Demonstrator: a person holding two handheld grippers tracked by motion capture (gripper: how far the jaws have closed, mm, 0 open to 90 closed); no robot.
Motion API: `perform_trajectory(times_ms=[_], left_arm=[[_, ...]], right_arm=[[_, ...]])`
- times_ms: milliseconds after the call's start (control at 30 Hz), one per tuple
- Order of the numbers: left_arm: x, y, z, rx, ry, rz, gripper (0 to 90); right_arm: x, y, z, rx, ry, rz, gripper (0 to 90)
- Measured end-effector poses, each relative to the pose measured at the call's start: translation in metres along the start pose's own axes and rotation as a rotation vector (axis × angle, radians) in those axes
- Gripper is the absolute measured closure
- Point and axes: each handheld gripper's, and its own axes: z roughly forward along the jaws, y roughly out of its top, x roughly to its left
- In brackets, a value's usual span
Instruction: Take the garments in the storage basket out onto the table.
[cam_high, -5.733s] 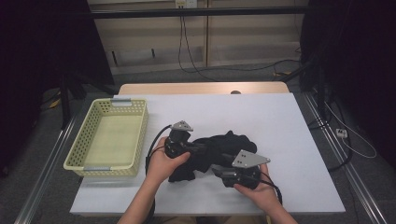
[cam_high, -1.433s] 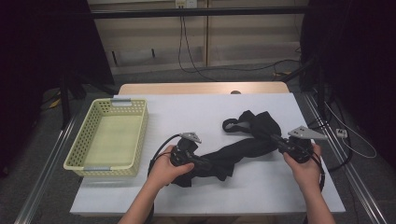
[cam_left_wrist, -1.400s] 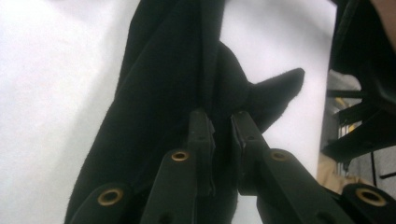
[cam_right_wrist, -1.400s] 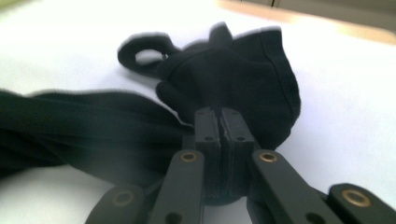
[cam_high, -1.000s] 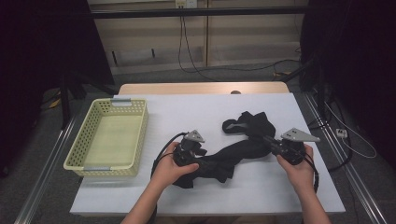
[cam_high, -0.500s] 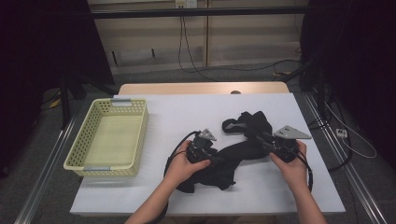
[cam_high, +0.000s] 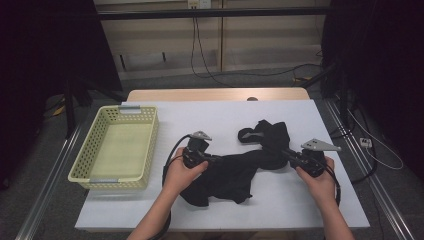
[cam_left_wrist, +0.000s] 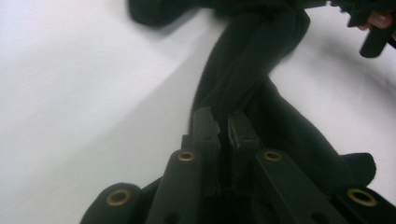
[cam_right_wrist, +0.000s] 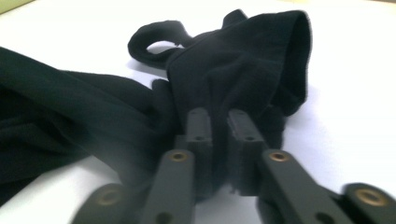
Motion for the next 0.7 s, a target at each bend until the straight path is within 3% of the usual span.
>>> perform_trajectory(times_ms=[233,300,367,433,533,600,700], left_arm=[[0.022,-0.007,-0.024,-0.033,0.076,-0.090,86.0],[0.027,-0.010,-0.029,-0.041,0.081,-0.113,86.1],[0.030,-0.011,-0.033,-0.035,0.105,-0.124,86.2],[0.033,-0.013,-0.037,-0.043,0.111,-0.148,86.3],[0.034,-0.016,-0.037,-0.025,0.123,-0.152,86.3],[0.032,-0.018,-0.034,-0.002,0.121,-0.150,86.2],[0.031,-0.020,-0.028,0.019,0.110,-0.144,86.2]], right_arm=[[-0.026,-0.002,-0.023,-0.047,-0.101,0.073,85.5],[-0.031,-0.004,-0.026,-0.020,-0.136,0.065,85.7],[-0.035,-0.008,-0.026,-0.018,-0.129,0.089,85.6],[-0.035,-0.010,-0.025,-0.002,-0.133,0.090,85.6],[-0.035,-0.010,-0.023,0.016,-0.134,0.092,85.2],[-0.034,-0.011,-0.020,0.056,-0.103,0.099,82.4],[-0.031,-0.008,-0.020,0.014,-0.130,0.061,65.1]])
